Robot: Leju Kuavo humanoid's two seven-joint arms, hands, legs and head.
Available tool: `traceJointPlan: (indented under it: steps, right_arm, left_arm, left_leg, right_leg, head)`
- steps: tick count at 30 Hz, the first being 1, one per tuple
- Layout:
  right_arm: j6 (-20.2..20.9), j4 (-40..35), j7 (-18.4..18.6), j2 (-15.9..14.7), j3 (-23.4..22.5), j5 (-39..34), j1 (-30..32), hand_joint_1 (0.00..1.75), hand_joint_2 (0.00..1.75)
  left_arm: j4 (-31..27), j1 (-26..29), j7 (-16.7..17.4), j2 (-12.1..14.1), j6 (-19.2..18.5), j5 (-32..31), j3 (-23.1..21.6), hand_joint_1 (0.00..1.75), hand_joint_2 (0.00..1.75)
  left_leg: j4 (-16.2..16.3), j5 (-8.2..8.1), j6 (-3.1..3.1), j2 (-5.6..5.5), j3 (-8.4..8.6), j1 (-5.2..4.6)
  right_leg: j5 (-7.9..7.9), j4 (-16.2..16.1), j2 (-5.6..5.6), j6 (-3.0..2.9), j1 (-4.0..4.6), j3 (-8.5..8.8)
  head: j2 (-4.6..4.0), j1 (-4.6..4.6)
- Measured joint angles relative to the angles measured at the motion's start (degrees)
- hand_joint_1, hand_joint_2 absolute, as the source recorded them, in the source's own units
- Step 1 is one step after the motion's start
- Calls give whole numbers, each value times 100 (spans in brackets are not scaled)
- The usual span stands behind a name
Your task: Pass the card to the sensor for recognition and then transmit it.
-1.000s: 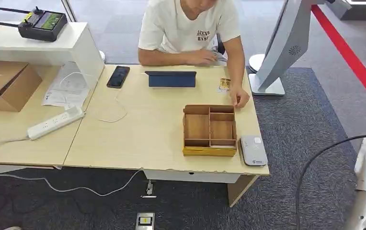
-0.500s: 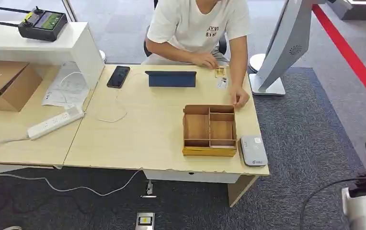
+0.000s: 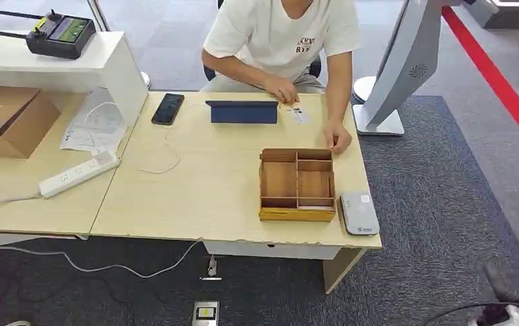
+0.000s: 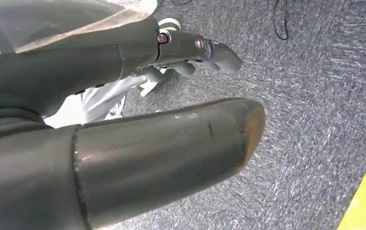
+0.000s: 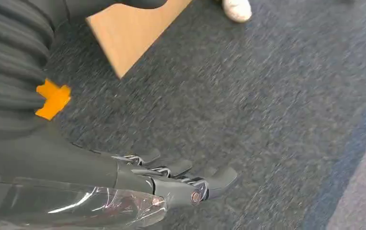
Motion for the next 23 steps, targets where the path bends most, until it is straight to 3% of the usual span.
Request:
traceJointPlan:
  steps: [4, 12, 23]
  right_arm:
    - [-122, 145, 287, 0, 75, 228, 156, 0, 175]
    - [319, 413, 1611, 0, 625, 1300, 585, 0, 175]
    - [1167, 623, 2382, -18, 1903, 2791, 941, 0, 175]
  left_arm:
    - [0, 1, 13, -7, 0, -81, -2, 0, 0]
    - [0, -2, 72, -31, 0, -142, -2, 0, 0]
    - [0, -7, 118, -55, 37, -186, -2, 0, 0]
  left_leg:
    - [0, 0, 0, -1, 0, 0]
    - [-1, 0, 0, -1, -1, 0]
    - [-1, 0, 0, 2, 2, 0]
  right_leg:
    - [0, 0, 0, 0, 0, 0]
    - [-1, 0, 0, 0, 0, 0]
    - [0, 0, 0, 0, 0, 0]
  head:
    - [0, 0]
    - [0, 0]
    - [0, -2]
